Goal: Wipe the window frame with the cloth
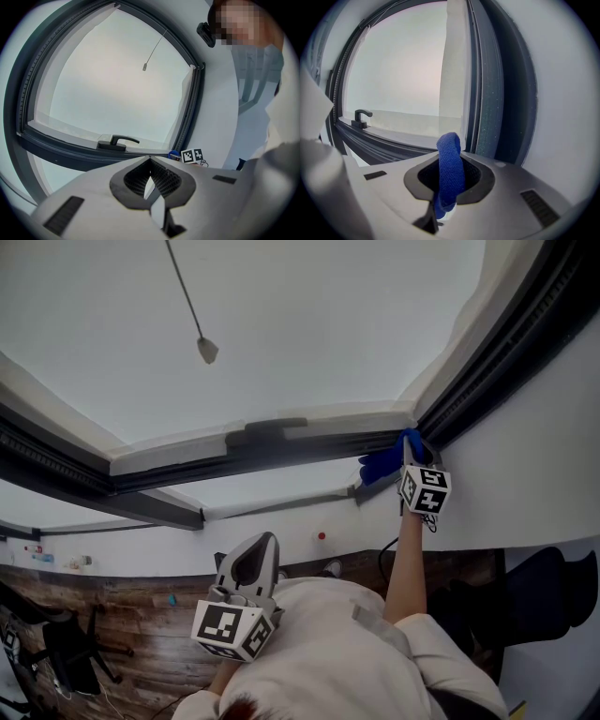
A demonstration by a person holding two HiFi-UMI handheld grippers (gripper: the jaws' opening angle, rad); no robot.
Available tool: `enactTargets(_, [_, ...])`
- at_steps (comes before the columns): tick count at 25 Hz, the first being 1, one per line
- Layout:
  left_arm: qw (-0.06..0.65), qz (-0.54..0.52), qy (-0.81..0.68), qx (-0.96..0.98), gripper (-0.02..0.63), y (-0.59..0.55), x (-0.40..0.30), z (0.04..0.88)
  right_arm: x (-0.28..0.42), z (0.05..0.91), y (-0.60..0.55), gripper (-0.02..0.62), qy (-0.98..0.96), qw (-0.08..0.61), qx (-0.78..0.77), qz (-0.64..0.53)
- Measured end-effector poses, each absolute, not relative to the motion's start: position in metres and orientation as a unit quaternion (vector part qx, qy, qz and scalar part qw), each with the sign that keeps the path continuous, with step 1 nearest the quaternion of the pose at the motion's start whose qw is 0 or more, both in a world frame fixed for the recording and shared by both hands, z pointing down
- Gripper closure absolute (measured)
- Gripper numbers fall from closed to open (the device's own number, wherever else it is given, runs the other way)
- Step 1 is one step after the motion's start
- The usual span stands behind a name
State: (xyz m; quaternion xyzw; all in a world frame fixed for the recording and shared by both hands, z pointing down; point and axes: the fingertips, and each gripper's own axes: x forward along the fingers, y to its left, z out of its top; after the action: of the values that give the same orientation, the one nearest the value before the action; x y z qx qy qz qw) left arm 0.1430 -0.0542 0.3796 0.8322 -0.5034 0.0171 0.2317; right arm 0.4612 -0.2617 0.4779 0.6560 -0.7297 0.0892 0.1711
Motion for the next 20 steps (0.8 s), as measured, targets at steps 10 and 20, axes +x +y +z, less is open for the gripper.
enactTargets(10, [0.238, 0.013, -0.500, 0.833, 0.601, -0.051, 0.132, 0.381, 0.450, 0.469, -0.258, 0.545, -0.721, 0.149, 0.668, 0.107])
enactTargets(20, [0.246, 0.014, -0.491, 0.836, 0.600, -0.039, 0.105, 0.382, 0.274, 0.452, -0.238, 0.545, -0.831, 0.131, 0.533, 0.088])
